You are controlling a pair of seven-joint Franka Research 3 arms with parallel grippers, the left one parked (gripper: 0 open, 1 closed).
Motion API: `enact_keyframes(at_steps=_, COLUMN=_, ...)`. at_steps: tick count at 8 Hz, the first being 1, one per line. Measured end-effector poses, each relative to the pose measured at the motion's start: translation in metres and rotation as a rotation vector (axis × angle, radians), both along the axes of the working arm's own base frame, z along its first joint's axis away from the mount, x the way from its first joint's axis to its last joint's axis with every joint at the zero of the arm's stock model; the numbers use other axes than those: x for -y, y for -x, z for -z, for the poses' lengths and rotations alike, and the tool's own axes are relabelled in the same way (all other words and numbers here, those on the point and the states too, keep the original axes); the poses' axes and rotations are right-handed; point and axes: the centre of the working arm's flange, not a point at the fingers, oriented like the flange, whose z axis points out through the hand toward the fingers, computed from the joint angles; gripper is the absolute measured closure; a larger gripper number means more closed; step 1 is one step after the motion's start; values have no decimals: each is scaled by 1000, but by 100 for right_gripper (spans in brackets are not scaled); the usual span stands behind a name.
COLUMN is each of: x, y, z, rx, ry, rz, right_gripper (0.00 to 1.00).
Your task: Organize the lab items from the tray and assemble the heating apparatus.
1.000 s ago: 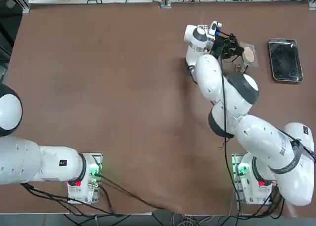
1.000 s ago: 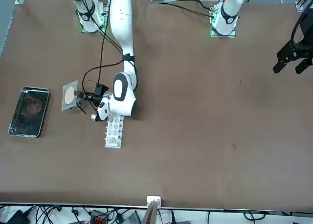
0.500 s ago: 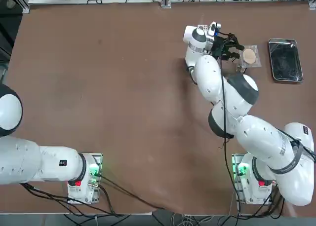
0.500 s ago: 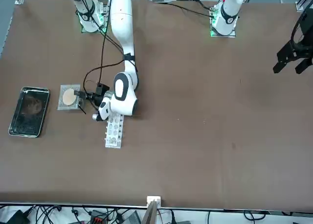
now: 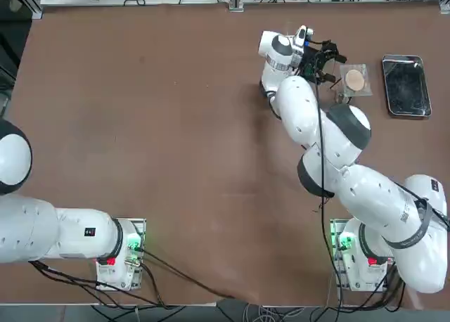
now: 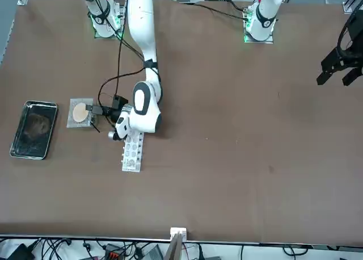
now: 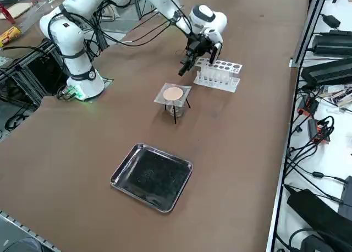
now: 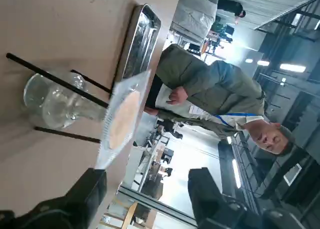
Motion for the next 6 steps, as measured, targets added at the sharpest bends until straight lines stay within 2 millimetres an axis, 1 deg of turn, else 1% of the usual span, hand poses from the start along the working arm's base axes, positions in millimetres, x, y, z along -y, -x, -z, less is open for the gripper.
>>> enact_keyframes(at_steps=1, x=-1, y=-2, z=-21, rx=5, ry=-22, rz=3, right_gripper=0)
enact_keyframes(at_steps=2, x=1, y=-6, z=-47, rx=9, ry=-68, rz=15, right_gripper=0)
enact_keyframes(at_steps=3, x=5, y=-9, z=-78, rx=12, ry=-132, rz=32, right_gripper=0)
enact_keyframes(at_steps=5, x=24, y=-15, z=-147, rx=45, ry=-276, rz=62, right_gripper=0)
enact_keyframes(at_steps=6, x=34, y=-16, z=-177, rx=66, ry=-347, rz=71, right_gripper=0)
